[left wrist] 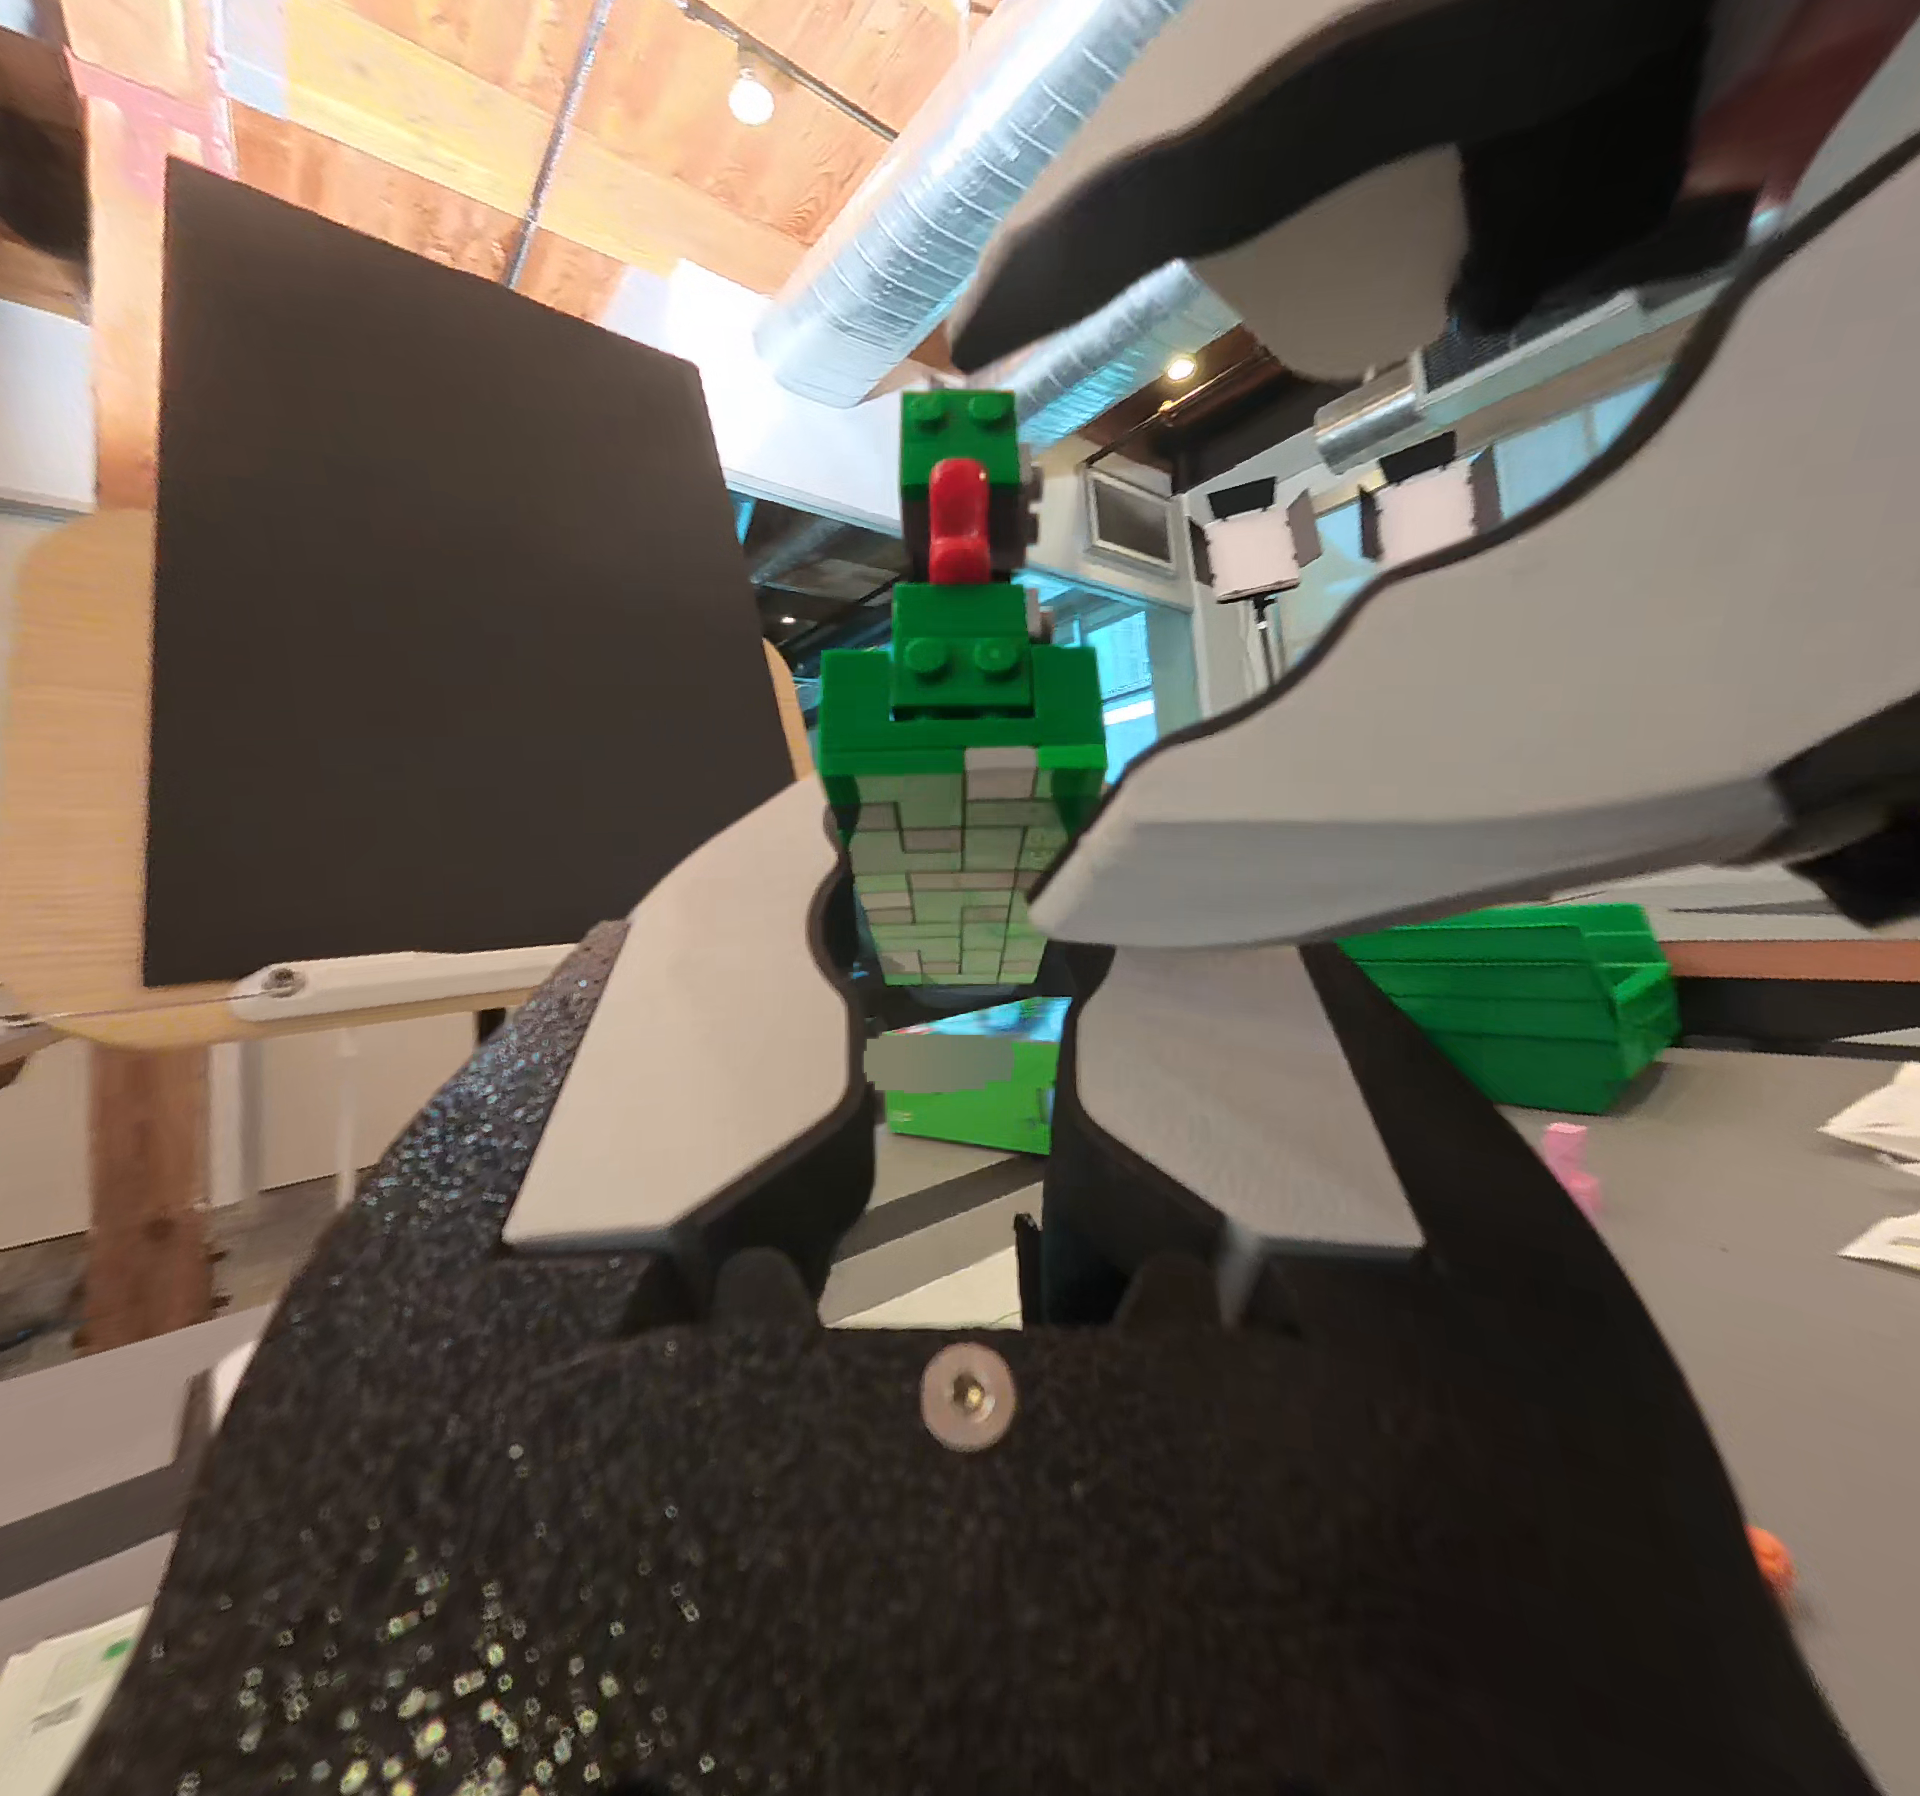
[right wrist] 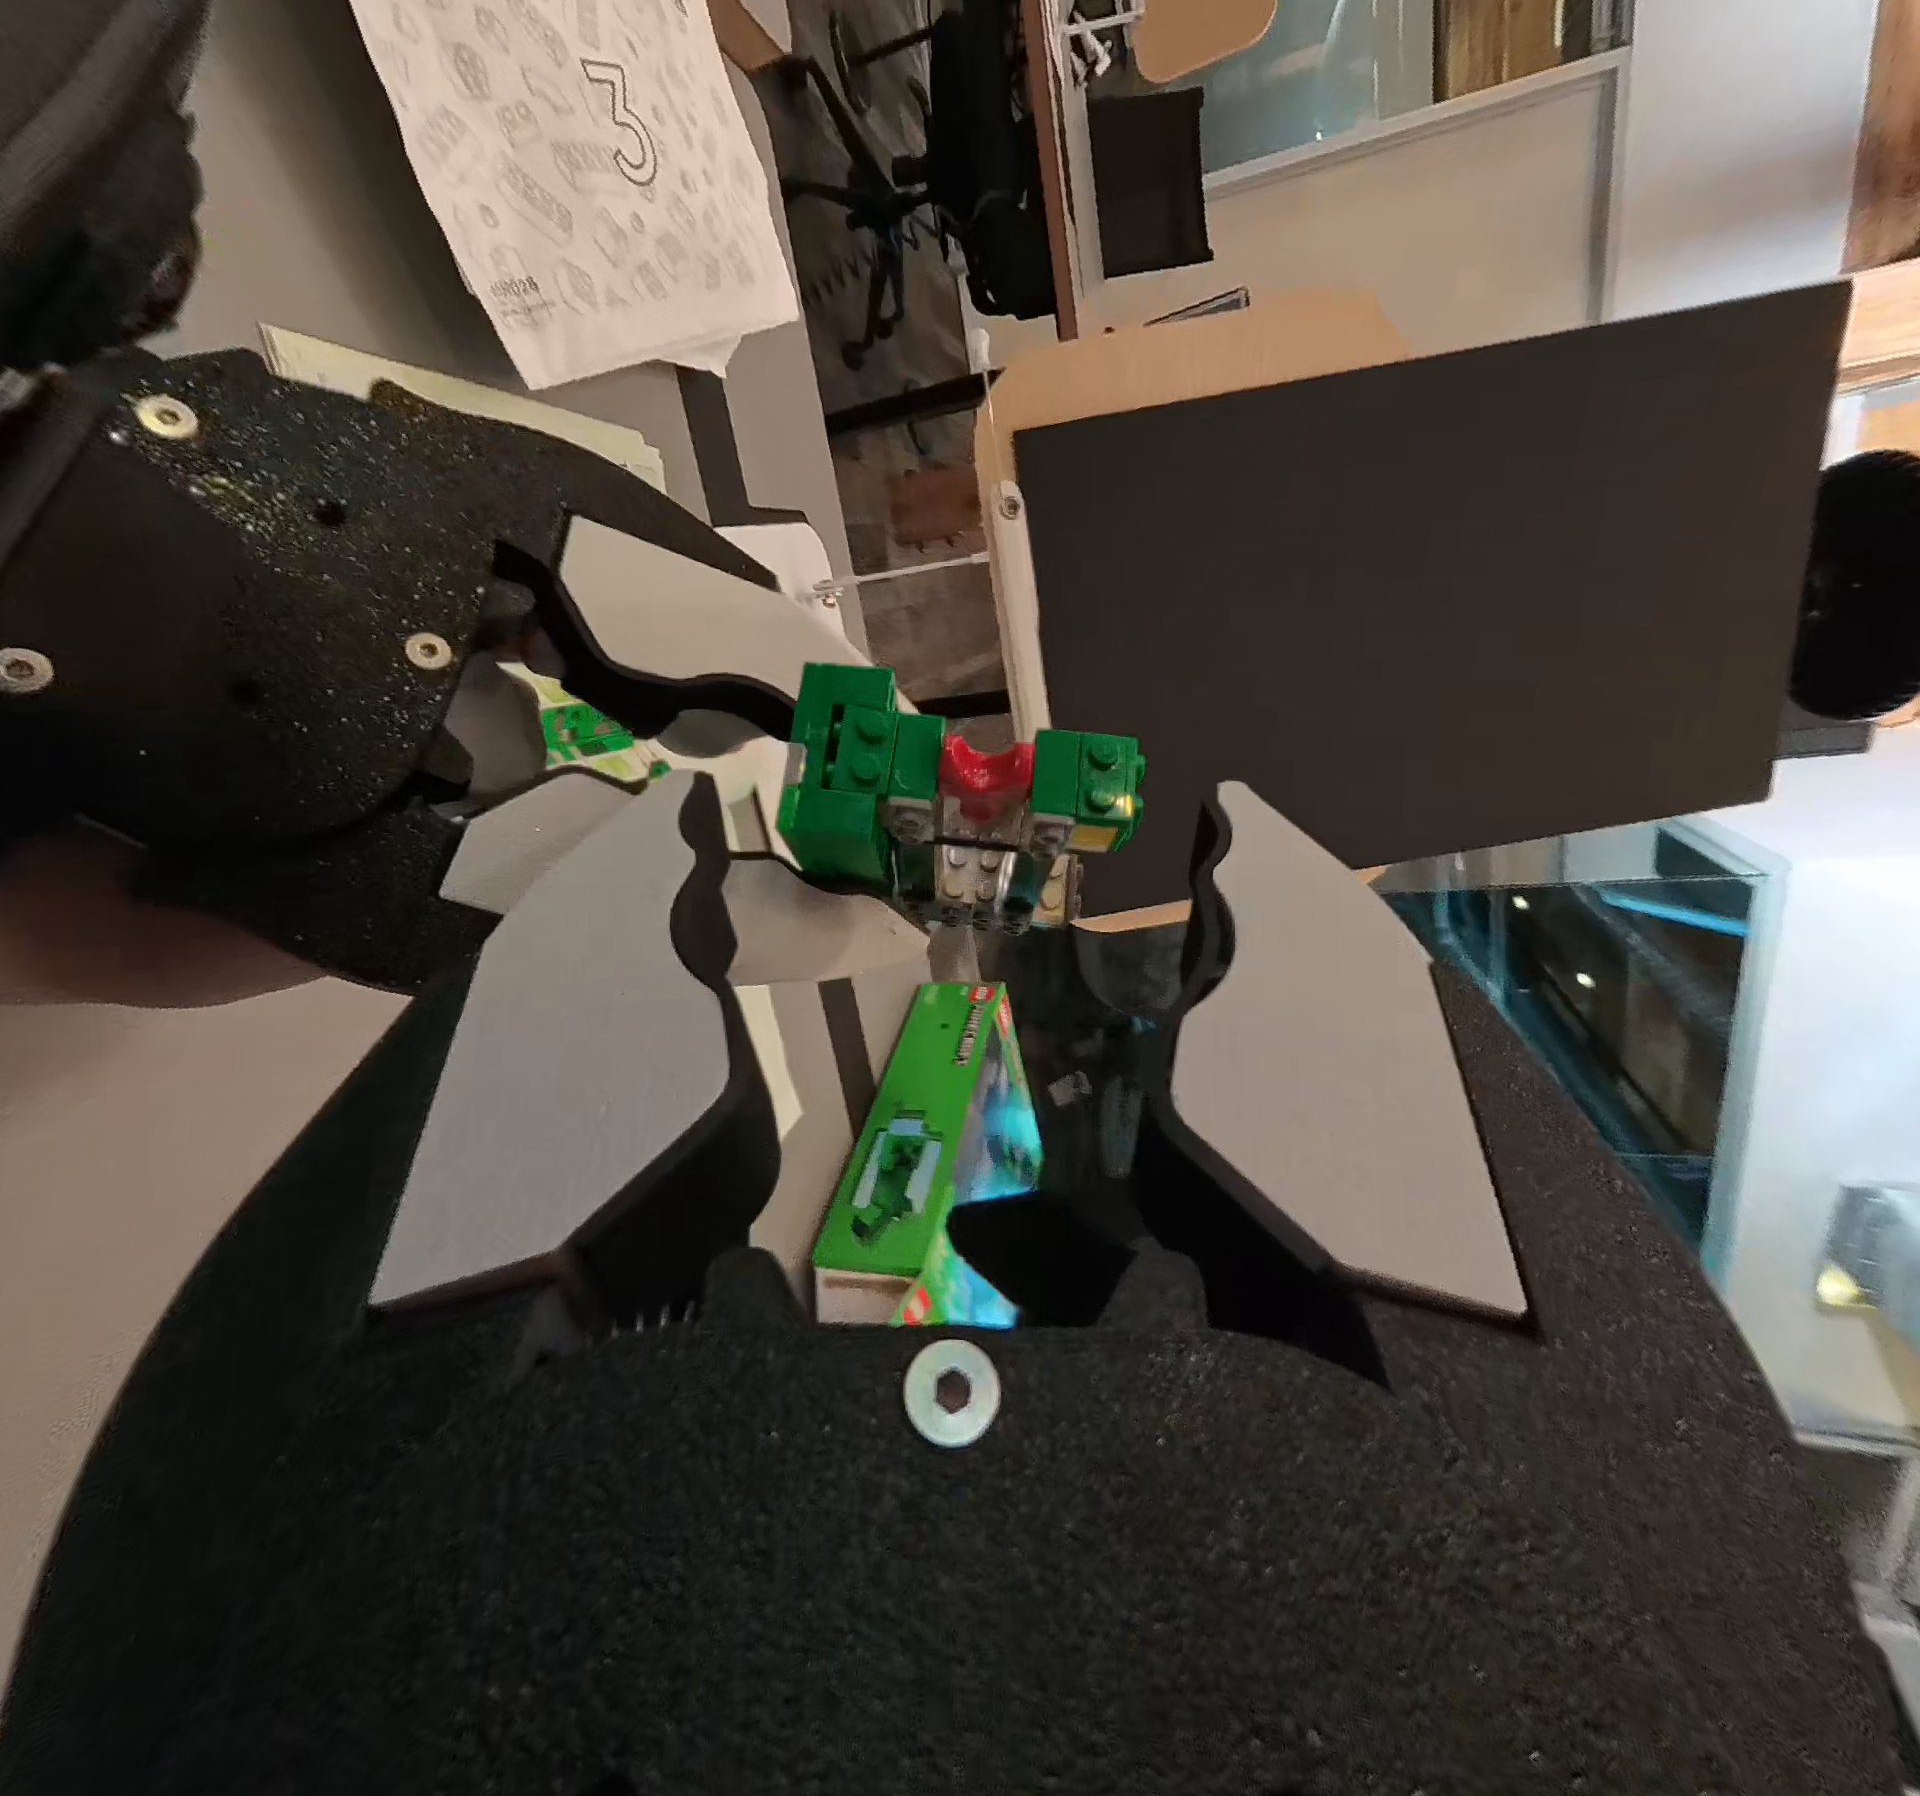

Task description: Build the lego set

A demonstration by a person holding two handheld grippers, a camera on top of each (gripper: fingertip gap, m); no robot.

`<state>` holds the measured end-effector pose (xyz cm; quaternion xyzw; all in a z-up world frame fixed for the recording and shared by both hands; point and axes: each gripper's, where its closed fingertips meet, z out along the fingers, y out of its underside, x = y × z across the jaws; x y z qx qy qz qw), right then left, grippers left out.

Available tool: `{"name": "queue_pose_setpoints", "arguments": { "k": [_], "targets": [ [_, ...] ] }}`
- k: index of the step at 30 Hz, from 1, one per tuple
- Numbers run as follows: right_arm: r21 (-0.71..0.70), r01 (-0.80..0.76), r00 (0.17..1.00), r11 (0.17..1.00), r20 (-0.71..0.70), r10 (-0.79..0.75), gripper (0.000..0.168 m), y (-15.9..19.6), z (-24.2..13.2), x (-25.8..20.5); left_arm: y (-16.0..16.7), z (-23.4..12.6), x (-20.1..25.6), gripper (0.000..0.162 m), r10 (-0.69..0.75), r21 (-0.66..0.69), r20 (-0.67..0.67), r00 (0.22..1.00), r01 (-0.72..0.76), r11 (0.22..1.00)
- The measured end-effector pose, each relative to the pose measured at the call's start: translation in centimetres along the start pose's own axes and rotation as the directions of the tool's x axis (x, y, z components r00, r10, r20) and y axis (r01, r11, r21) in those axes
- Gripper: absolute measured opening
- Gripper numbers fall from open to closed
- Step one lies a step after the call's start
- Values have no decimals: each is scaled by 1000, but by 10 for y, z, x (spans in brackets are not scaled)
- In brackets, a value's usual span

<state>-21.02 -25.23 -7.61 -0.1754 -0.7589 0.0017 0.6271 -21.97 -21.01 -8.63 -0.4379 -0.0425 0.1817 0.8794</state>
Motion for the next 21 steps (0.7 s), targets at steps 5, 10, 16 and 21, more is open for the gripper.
{"name": "queue_pose_setpoints", "arguments": {
  "k": [5, 10, 16, 21],
  "targets": [
    [-44, 77, 996, 996, -48, -79, 83, 0, 3, 3, -1, 0, 0, 36, 36, -6, 23, 999, -36, 999],
    [-68, 117, 991, 991, -64, -121, 82, 1, 5, 4, -2, 0, 0, 36, 61, -10, 32, 998, -61, 998],
    [-96, 122, 991, 988, -50, -127, 82, 6, 7, 5, -1, 0, 3, 36, 86, -16, 29, 996, -85, 996],
    [-101, 166, 984, 981, -48, -172, 73, 6, 6, 2, -2, 0, 6, 36, 112, -16, 23, 993, -112, 994]
  ]
}}
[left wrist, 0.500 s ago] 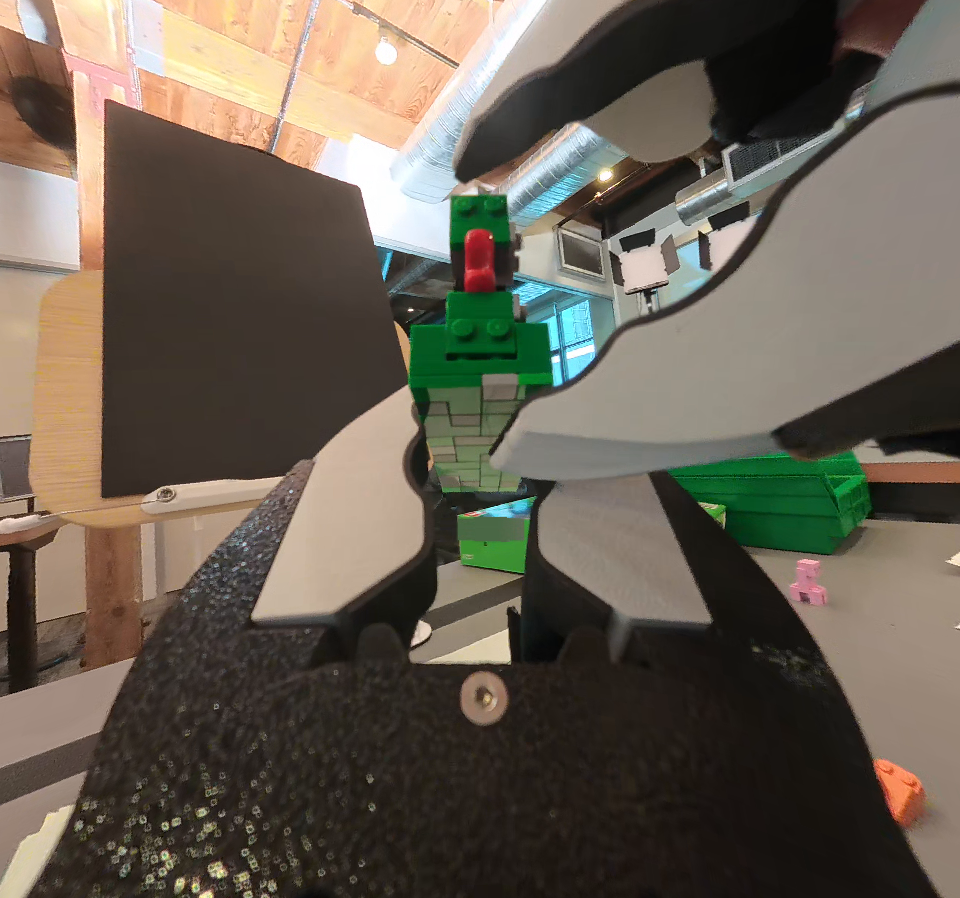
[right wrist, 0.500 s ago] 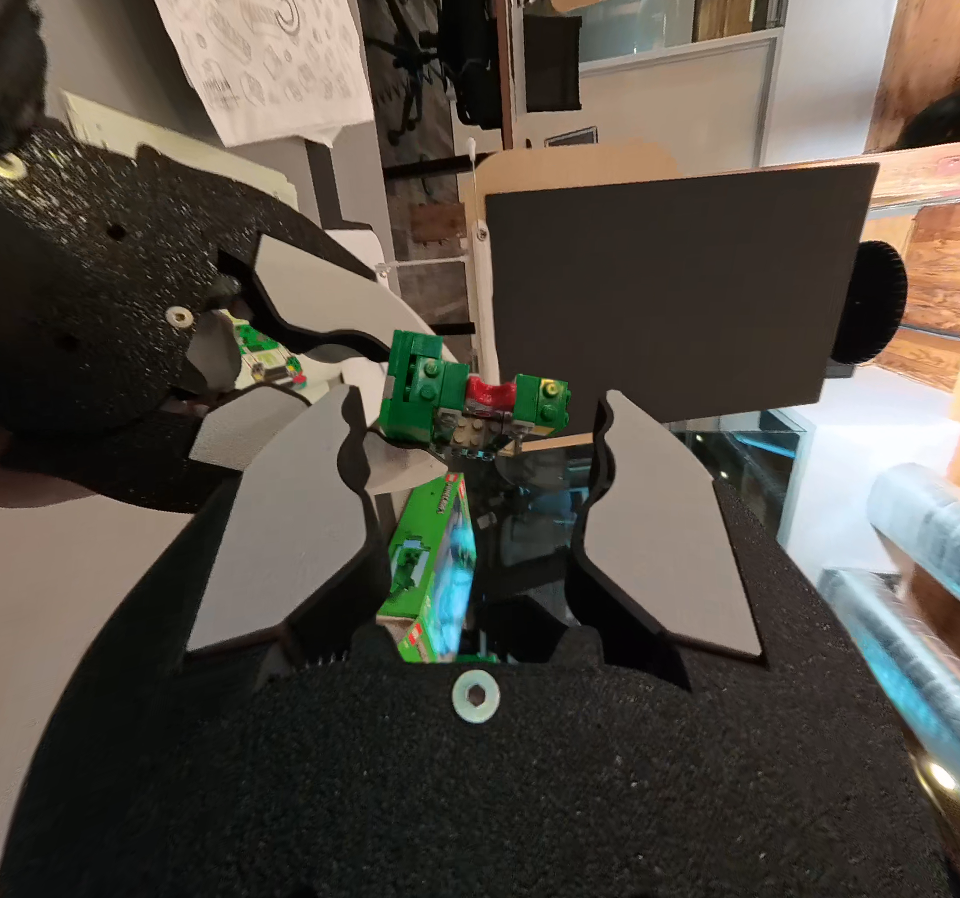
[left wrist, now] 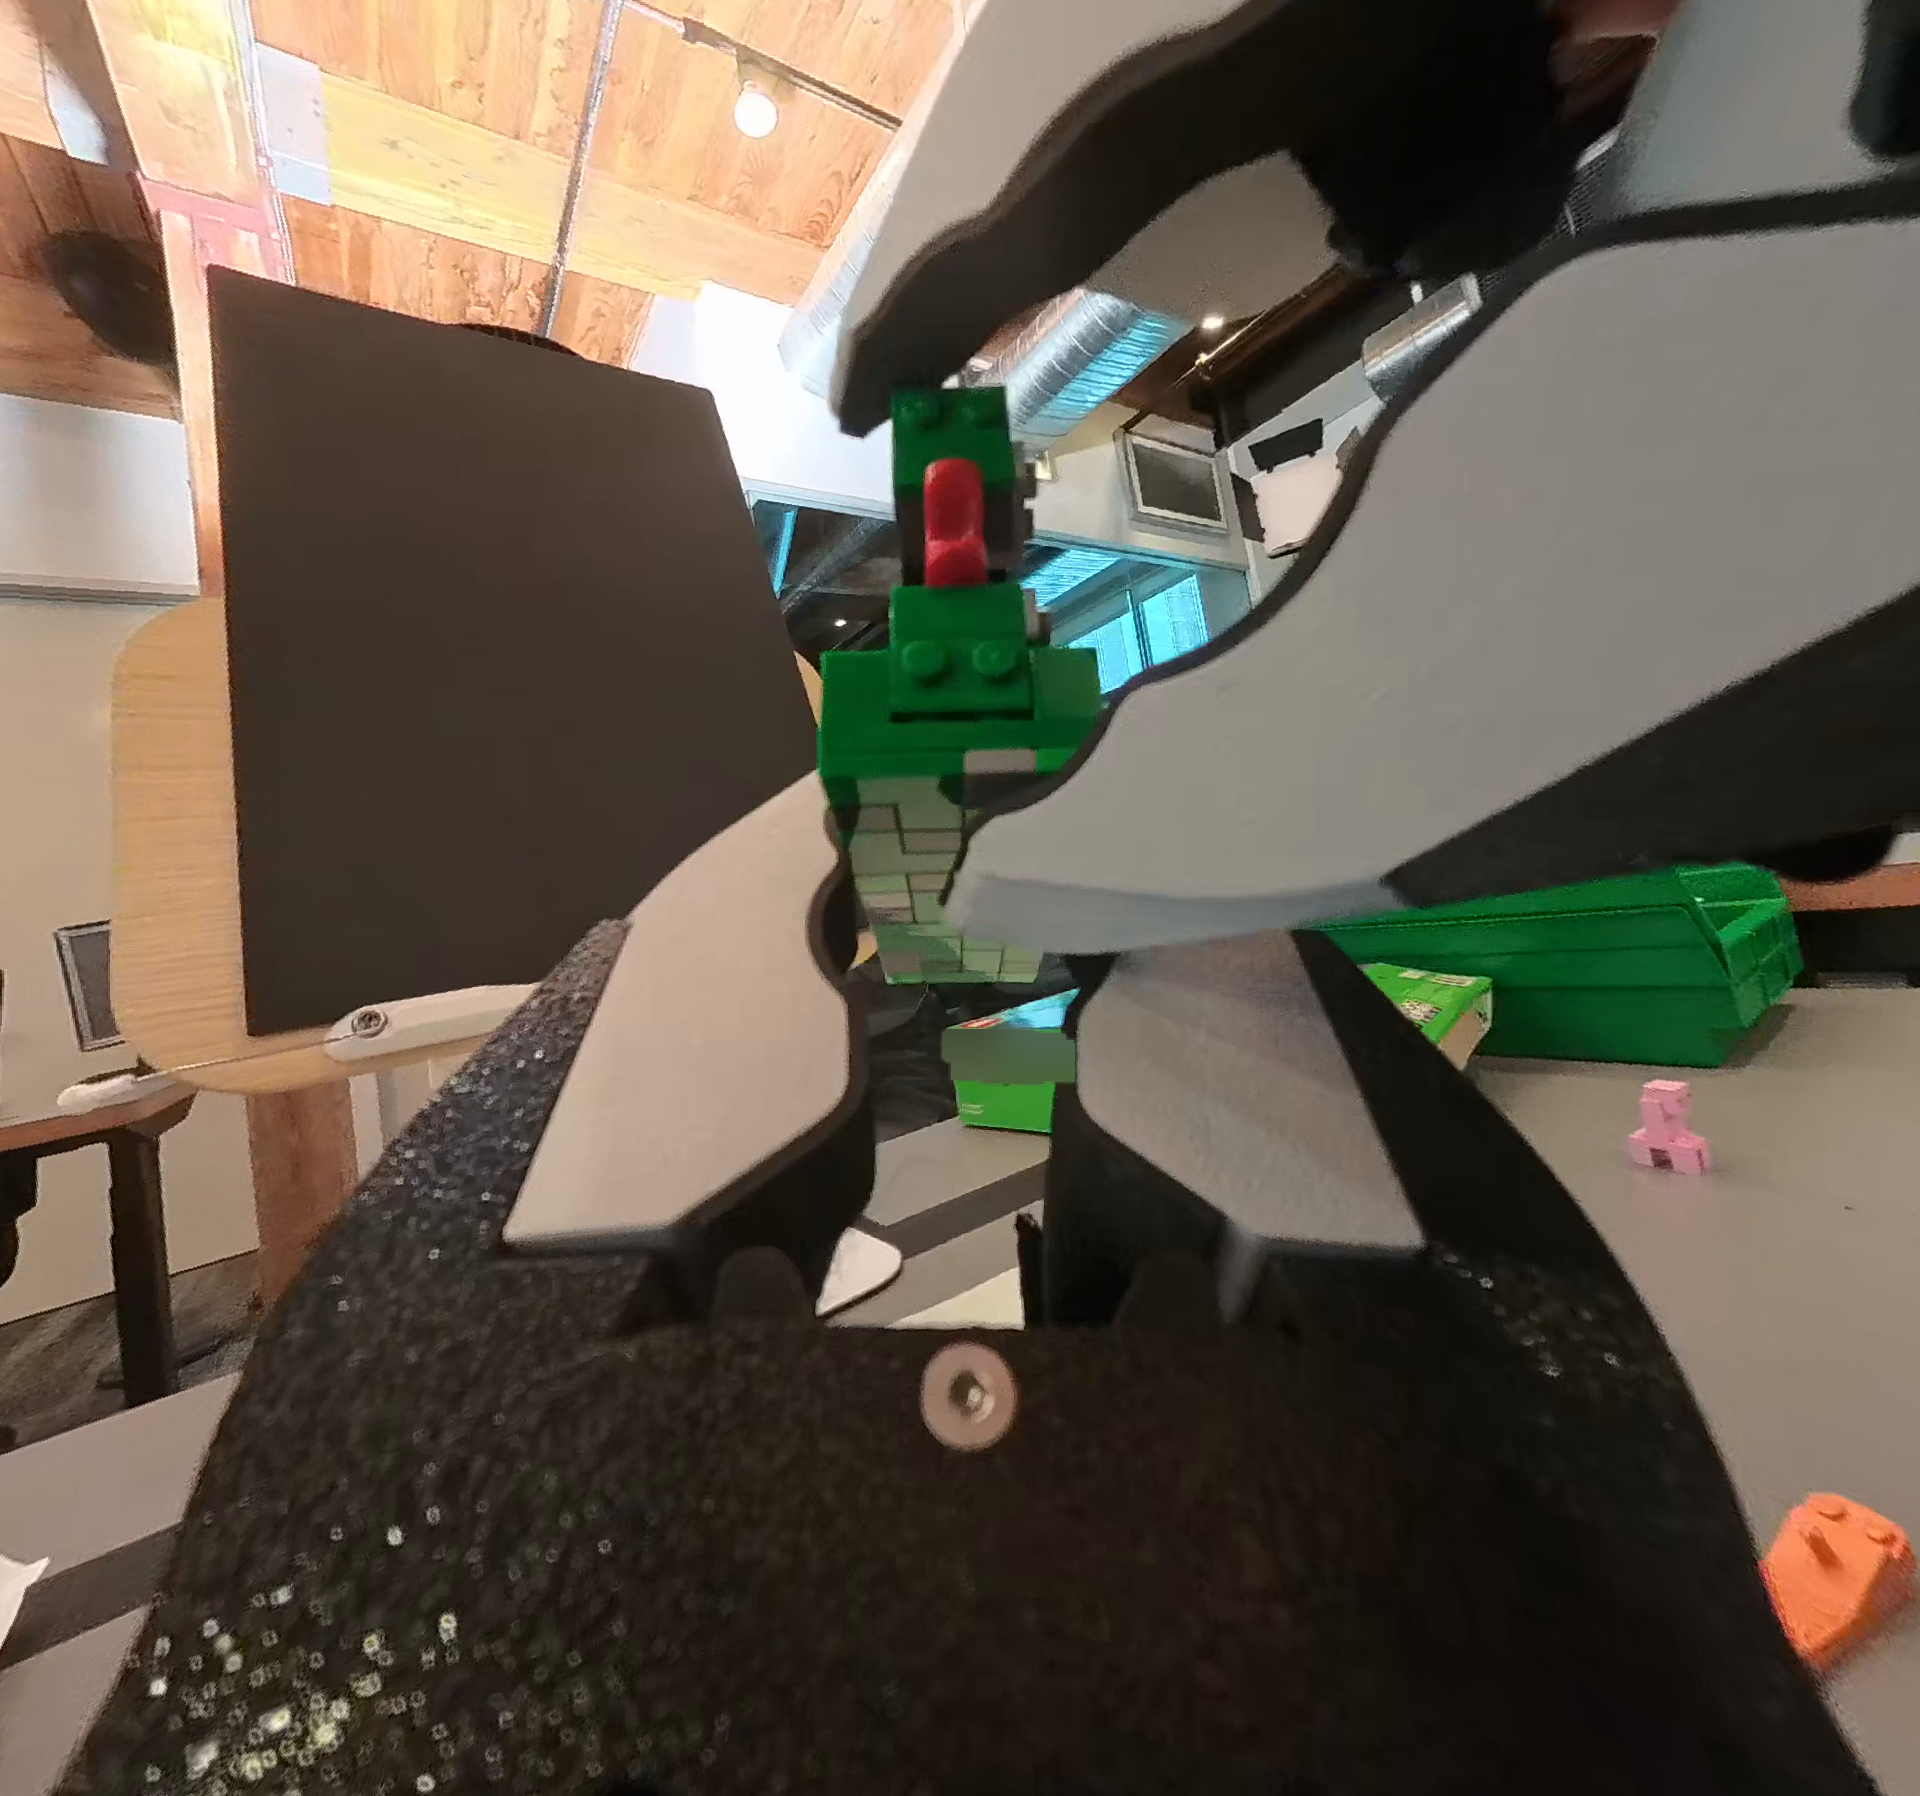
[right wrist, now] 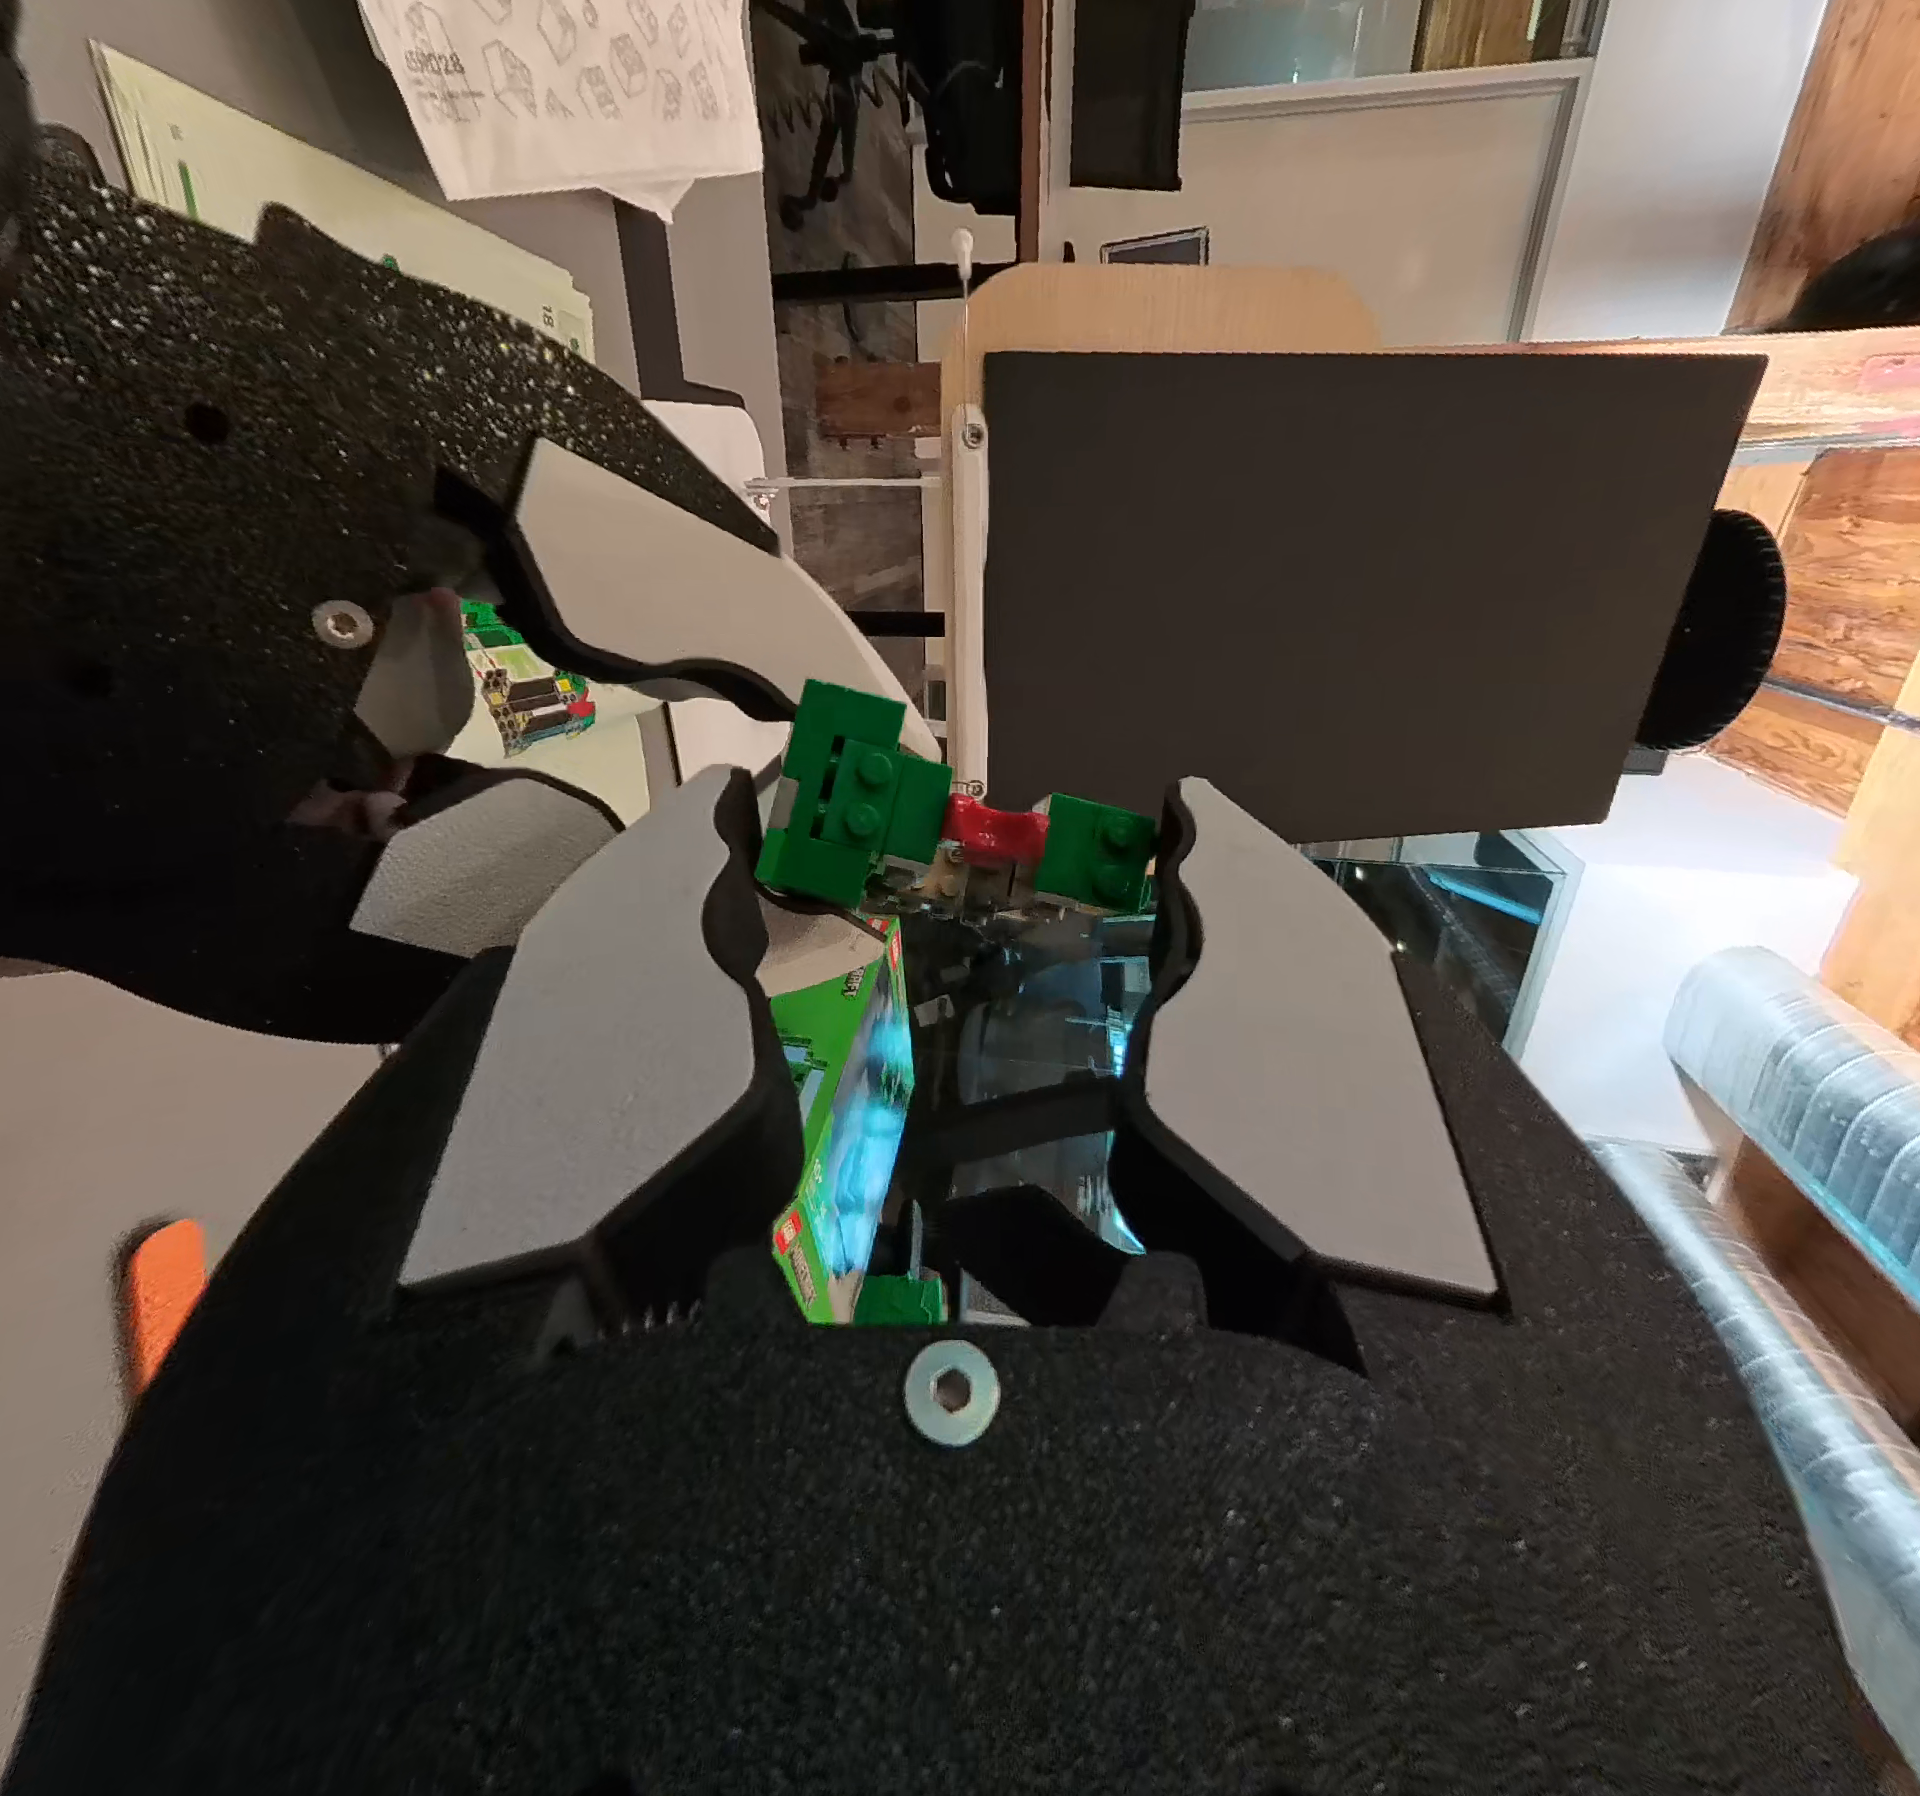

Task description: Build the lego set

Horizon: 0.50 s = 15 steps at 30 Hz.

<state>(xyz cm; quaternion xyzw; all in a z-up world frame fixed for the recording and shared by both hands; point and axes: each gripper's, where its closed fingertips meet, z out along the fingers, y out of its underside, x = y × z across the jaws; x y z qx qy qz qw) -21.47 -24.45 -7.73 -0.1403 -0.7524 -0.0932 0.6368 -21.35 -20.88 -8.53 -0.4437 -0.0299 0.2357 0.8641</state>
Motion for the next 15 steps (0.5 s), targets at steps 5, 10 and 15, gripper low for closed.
{"name": "queue_pose_setpoints", "arguments": {
  "k": [5, 10, 15],
  "targets": [
    [11, -2, 1000, 1000, -3, 2, 72, -1, -1, 1, -2, -1, -2, 36, 10, 2, 10, 1000, -10, 1000],
    [29, 0, 1000, 1000, -26, 1, 72, -3, -2, 2, -3, -2, -3, 36, 18, 6, 15, 1000, -18, 1000],
    [38, 10, 999, 999, -35, -8, 71, -4, -3, 1, -3, -2, -3, 36, 22, 3, 20, 1000, -22, 1000]
  ]
}}
